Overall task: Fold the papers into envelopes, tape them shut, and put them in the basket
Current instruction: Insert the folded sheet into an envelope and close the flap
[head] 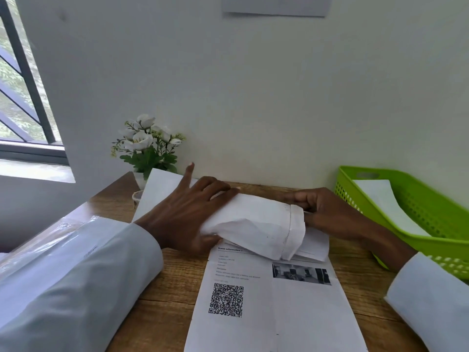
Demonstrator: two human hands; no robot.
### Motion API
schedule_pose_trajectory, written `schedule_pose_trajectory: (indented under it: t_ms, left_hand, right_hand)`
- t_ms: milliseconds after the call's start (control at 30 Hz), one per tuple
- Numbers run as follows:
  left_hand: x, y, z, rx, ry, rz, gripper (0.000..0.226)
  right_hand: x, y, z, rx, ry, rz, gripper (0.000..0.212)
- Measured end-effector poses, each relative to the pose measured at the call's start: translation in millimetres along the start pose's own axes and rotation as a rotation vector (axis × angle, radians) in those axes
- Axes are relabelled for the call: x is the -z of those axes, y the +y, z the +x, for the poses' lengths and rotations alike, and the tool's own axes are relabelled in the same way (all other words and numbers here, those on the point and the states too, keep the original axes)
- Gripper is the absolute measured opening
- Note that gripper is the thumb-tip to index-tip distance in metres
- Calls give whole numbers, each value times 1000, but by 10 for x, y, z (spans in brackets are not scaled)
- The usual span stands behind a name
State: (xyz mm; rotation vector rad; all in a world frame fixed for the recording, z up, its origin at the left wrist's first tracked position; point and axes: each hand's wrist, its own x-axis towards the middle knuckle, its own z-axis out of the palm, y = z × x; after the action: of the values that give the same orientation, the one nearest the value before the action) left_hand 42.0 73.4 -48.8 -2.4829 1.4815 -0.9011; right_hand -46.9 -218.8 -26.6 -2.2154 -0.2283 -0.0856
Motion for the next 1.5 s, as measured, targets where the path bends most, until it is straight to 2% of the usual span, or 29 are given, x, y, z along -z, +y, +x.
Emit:
schedule_pose_trajectory:
  t_ms: [100,367,500,600,800,967,1067,1267,1400,1500]
  left_hand:
    - [0,-16,-10,17,6,9,94]
    - [36,-137,-84,98,22,3,94]
    - [41,-14,-13,65,35,-11,91]
    - [63,48,24,53,68,-21,91]
    - [96,35,0,102,81,-55,90]
    - [83,93,43,66,89,-98,86]
    - [111,129,56,114,81,-171,87]
    - [167,65,54,392,165,-478,54]
    - [135,56,111,477,239,-493,21]
    - [153,76,131,579,260,-549,14]
  right_hand:
    - [32,9,0,-3,17,27,42]
    - [176,82,-66,-208,84,221,24]
    - [-4,36,-41,-146,157,313,21]
    - [-131,-21,-21,-102,207,357,31]
    - [-32,-75,-107,-124,74,332,15]
    - [-219,-89,-72,-145,132,386,31]
    - [-282,-96,-29,-148,158,430,33]
    - [-204,-36,-34,-132,228,531,48]
    - [-229,-25,-28,-149,262,516,54]
    - [-269,-84,-43,-153,269,467,55]
